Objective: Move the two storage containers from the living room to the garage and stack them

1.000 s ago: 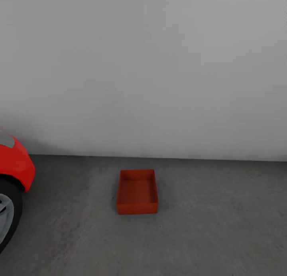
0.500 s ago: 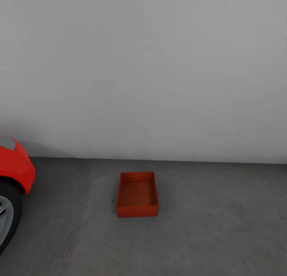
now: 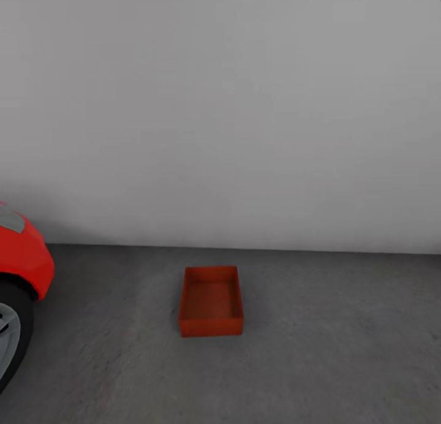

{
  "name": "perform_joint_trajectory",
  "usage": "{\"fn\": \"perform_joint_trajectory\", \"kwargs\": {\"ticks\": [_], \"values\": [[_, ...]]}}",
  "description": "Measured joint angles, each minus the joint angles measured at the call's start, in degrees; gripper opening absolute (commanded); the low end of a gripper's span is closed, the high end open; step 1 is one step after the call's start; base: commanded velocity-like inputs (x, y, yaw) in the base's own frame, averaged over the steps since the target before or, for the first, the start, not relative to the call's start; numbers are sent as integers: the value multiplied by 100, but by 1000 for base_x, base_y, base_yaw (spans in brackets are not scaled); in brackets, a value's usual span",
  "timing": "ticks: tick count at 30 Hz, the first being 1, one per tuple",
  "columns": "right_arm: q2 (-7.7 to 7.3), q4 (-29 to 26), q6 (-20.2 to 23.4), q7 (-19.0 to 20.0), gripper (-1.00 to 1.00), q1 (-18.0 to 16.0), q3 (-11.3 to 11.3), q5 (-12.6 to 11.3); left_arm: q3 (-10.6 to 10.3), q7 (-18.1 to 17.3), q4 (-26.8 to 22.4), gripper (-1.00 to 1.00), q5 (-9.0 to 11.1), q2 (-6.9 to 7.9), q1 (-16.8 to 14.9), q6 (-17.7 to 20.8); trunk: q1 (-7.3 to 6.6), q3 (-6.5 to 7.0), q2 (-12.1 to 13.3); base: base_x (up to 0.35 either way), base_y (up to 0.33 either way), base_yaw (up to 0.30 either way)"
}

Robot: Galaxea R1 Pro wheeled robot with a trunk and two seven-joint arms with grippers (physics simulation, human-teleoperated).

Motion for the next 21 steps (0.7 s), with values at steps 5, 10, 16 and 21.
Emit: {"fn": "perform_joint_trajectory", "kwargs": {"ticks": [5, 10, 16, 21], "values": [[-4, 0, -4, 0, 100, -3, 0, -6, 0, 0, 0, 100, 0, 5, 0, -1, 0, 26, 0, 0, 0, 0], [-4, 0, -5, 0, 100, 0, 0, -5, 0, 0, 3, 100, 0, 3, 0, 0, 0, 64, 0, 0, 0, 0], [-5, 0, -5, 0, 100, 0, 0, -4, 0, 0, 2, 100, 0, -1, 0, -2, 0, 116, 0, 0, 0, 0], [-5, 0, -5, 0, 100, 0, 0, -2, 0, 0, -1, 100, 0, 3, 0, -2, 0, 160, 0, 0, 0, 0]]}}
